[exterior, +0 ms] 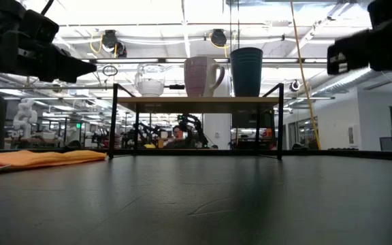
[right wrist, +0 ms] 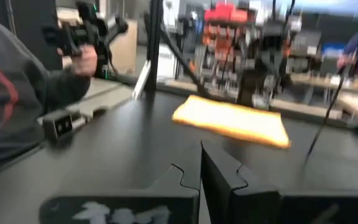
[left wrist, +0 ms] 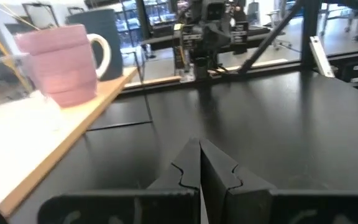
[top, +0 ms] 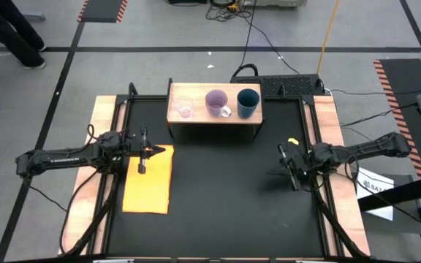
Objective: Stack small to large cups/mugs on shelf
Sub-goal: Return to Home Position
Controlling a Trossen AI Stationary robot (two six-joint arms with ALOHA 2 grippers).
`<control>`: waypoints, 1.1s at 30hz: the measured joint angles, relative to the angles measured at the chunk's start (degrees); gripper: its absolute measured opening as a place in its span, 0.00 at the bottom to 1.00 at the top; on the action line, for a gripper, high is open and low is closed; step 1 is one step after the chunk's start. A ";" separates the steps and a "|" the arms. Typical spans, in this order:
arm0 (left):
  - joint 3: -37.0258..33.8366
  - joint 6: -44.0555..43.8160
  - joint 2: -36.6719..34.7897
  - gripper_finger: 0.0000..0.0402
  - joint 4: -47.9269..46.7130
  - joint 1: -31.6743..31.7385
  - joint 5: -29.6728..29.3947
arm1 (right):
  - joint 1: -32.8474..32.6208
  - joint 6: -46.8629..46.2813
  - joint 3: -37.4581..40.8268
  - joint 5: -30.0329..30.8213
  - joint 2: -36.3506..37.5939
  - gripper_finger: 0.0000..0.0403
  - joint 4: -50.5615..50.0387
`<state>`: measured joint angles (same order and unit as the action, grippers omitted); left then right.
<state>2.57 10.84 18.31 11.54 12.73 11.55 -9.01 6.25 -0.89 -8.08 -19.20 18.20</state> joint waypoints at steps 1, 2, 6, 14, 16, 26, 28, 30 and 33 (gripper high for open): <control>0.00 -0.33 0.00 0.00 -0.42 -0.01 0.51 | 0.04 -0.63 0.00 0.02 0.00 0.00 -1.37; 0.00 -0.60 0.00 0.00 -1.03 -0.02 0.63 | 0.04 -1.04 0.00 0.01 0.00 0.00 -2.49; 0.00 -1.04 0.00 0.00 -2.52 0.18 0.35 | 0.04 -1.66 0.00 -0.02 0.00 0.00 -2.69; 0.00 -0.62 0.00 0.00 -2.23 1.24 1.47 | -0.01 -1.27 0.00 -5.14 1.58 0.00 -1.08; 0.00 -0.60 -0.02 0.00 -1.90 1.55 3.32 | 0.12 -2.55 0.01 -3.98 2.91 0.00 0.60; 0.00 -1.16 -0.02 0.00 -1.01 3.33 5.10 | 0.80 -2.60 0.02 1.06 7.77 0.00 -2.83; 0.00 -1.52 -0.02 0.00 -1.06 3.62 5.07 | 0.80 -2.91 0.02 3.67 7.80 0.00 -3.00; 0.00 -1.54 -0.02 0.00 -1.32 4.00 5.06 | 0.80 -3.16 0.02 4.78 7.80 0.00 -3.52; 0.00 -1.43 -0.02 0.00 -1.43 4.40 5.29 | 0.80 -3.48 0.02 5.07 7.80 0.00 -4.40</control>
<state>2.57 9.41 18.28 10.11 17.13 16.84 -8.21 2.77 -0.86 -3.01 -11.40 13.80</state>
